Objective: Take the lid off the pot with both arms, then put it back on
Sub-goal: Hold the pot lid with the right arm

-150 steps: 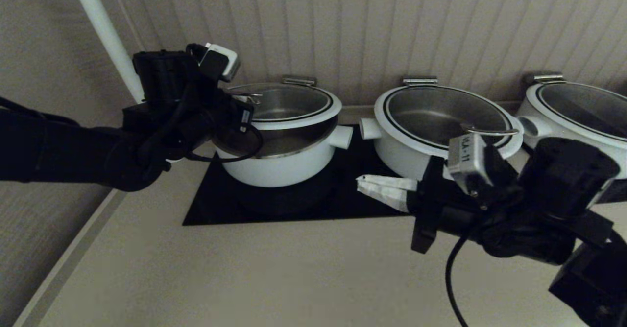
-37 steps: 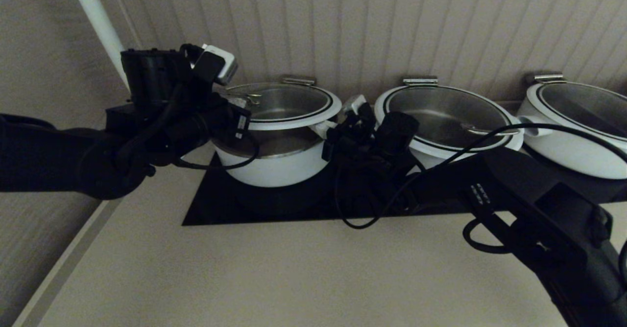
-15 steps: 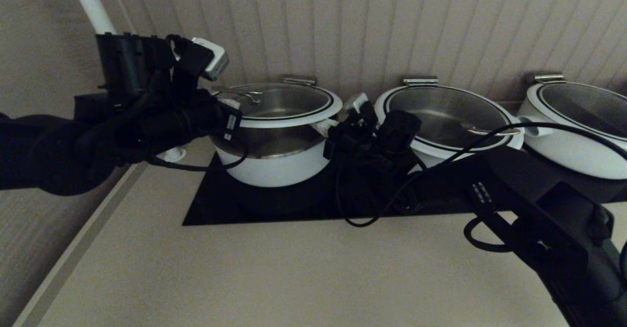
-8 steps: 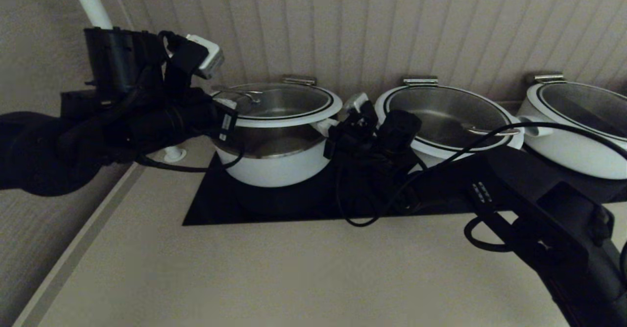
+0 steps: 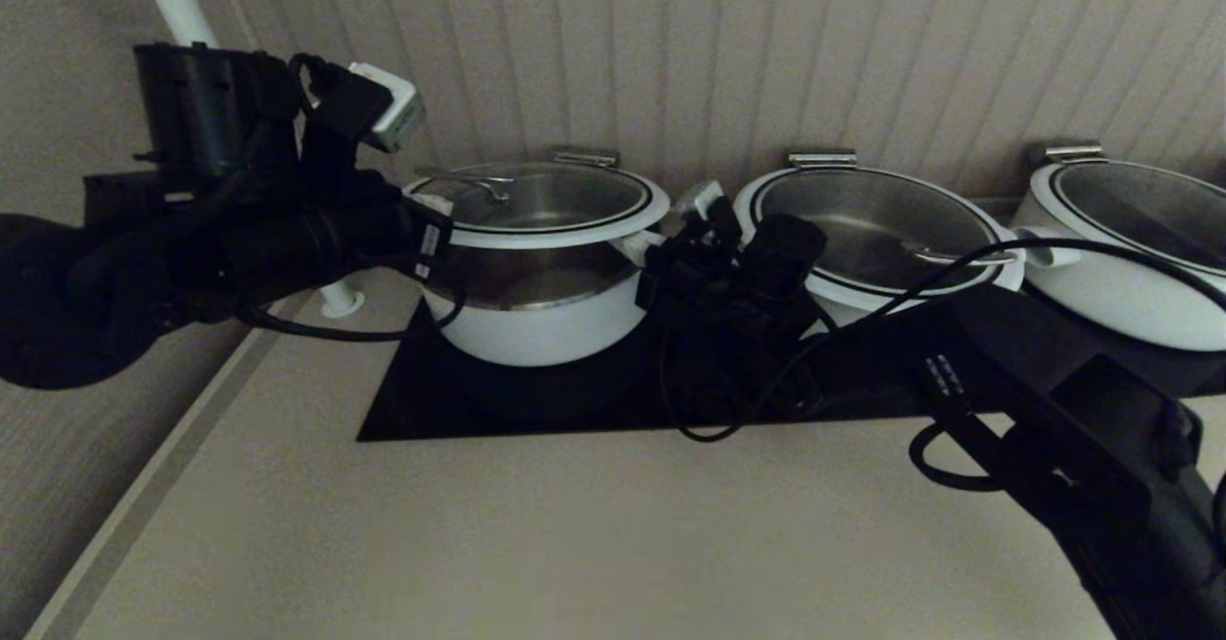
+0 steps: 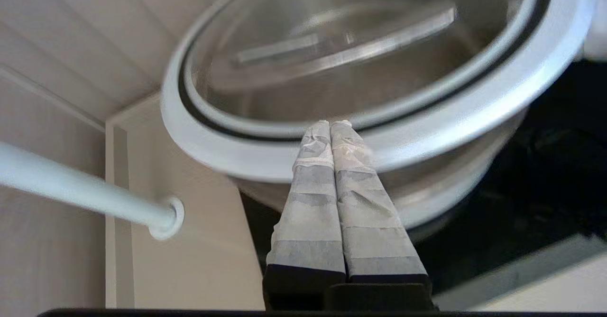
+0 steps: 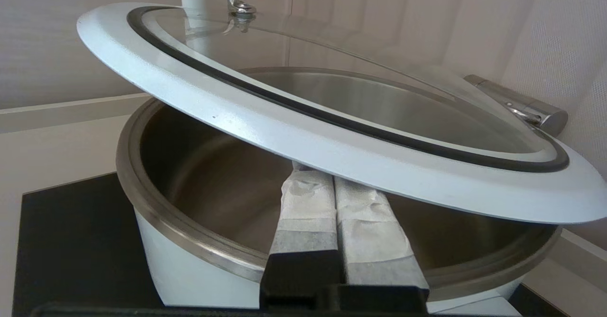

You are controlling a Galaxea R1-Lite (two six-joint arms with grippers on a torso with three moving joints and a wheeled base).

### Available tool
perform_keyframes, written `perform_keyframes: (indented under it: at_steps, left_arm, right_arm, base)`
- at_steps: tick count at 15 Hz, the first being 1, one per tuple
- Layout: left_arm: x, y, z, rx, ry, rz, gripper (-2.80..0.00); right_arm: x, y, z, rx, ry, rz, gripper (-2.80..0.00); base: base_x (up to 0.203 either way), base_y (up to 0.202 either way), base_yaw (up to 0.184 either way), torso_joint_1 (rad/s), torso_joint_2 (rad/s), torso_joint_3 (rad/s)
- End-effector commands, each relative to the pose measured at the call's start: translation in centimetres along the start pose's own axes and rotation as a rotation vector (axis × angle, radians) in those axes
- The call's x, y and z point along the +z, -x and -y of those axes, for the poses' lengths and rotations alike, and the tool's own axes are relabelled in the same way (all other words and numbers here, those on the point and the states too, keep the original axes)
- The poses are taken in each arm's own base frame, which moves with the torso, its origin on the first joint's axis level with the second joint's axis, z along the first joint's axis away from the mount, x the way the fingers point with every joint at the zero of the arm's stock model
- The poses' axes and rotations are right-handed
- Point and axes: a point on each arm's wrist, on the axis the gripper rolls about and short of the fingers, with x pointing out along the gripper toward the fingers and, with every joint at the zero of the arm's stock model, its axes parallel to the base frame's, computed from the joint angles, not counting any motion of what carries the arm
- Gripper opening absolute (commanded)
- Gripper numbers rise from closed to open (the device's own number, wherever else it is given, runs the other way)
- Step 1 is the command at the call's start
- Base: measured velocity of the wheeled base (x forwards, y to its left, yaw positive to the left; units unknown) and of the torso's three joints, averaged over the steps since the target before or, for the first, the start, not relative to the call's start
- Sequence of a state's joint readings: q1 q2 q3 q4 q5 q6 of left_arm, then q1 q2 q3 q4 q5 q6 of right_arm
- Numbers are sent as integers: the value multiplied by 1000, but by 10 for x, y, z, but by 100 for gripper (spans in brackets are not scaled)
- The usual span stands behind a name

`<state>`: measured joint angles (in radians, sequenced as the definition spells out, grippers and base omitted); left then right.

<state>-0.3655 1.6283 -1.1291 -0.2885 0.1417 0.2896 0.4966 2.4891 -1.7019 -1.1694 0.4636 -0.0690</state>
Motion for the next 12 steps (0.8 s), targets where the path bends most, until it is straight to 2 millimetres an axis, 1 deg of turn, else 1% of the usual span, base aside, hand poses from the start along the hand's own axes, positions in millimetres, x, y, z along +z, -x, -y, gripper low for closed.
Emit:
perform_keyframes:
  at_steps: [1, 7, 9, 12]
  left_arm:
    - [1, 7, -2, -3, -2, -11, -280]
    - [2, 18, -4, -3, -2, -14, -280]
    - [2, 26, -4, -9, -5, -33, -280]
    - [4, 29, -6, -6, -4, -26, -280]
  right_arm:
    - [0, 1, 2, -1, 5, 6, -280]
    - [0, 2, 3, -1, 6, 5, -280]
    - [0, 3, 5, -4, 7, 4, -280]
    - [-1, 3, 7, -7, 8, 4, -280]
  base:
    - [0, 0, 0, 0, 0, 0]
    - [0, 0, 0, 0, 0, 0]
    - [0, 0, 0, 0, 0, 0]
    - [0, 0, 0, 0, 0, 0]
